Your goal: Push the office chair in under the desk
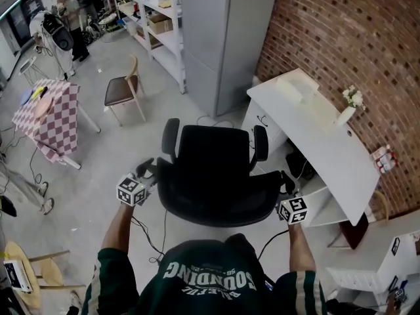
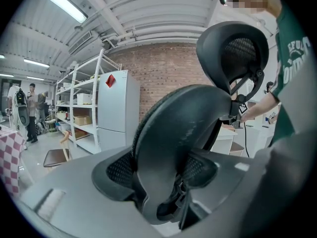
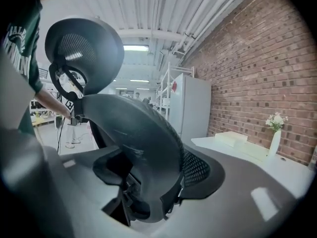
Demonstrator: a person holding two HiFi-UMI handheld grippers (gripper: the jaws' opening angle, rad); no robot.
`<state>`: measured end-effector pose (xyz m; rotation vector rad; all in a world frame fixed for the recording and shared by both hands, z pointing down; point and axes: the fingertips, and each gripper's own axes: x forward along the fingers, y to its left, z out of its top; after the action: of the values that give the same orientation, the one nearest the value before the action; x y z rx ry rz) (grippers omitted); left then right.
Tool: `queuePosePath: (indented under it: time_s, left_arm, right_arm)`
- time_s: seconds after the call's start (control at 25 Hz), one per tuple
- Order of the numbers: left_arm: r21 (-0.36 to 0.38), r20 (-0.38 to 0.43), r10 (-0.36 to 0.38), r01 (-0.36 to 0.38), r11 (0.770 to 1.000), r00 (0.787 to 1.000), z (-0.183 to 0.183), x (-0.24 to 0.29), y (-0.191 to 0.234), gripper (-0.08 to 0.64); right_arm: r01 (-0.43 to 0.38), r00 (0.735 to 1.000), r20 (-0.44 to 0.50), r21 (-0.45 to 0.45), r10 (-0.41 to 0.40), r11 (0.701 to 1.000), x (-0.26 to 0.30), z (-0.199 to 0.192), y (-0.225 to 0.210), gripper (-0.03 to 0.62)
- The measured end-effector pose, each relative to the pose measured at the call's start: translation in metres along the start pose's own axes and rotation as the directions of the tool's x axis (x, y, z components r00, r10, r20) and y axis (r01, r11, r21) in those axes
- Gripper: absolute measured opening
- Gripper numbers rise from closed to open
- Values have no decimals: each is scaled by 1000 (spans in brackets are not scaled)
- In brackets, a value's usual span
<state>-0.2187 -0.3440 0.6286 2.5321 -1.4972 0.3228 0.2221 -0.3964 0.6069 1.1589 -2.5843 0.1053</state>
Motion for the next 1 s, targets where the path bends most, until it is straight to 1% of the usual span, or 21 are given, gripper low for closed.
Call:
queuePosePath:
  time_s: [0.28,0.56,0.76,1.0]
  left_arm:
    - [-11,-17,7,-7,1000,1000,-2,-4,-2,249]
    - [-18,-19,11,-11,1000,1000,-2,-11,-2,247]
    - [-17,-37,-4,4,1000,999,-8,-27,-3,246]
    - [-14,-41,-27,26,1000,999,-16,-51,-9,245]
  right_arm:
    - [18,999,-31,16,-17,1000,-1,-2,3,290]
    - [53,997,-52,41,-51,998,-7,-4,9,290]
    - [68,996,-63,62,-65,996,-15,-7,26,290]
    - [101,994,-58,75,-97,992,-37,-12,53,290]
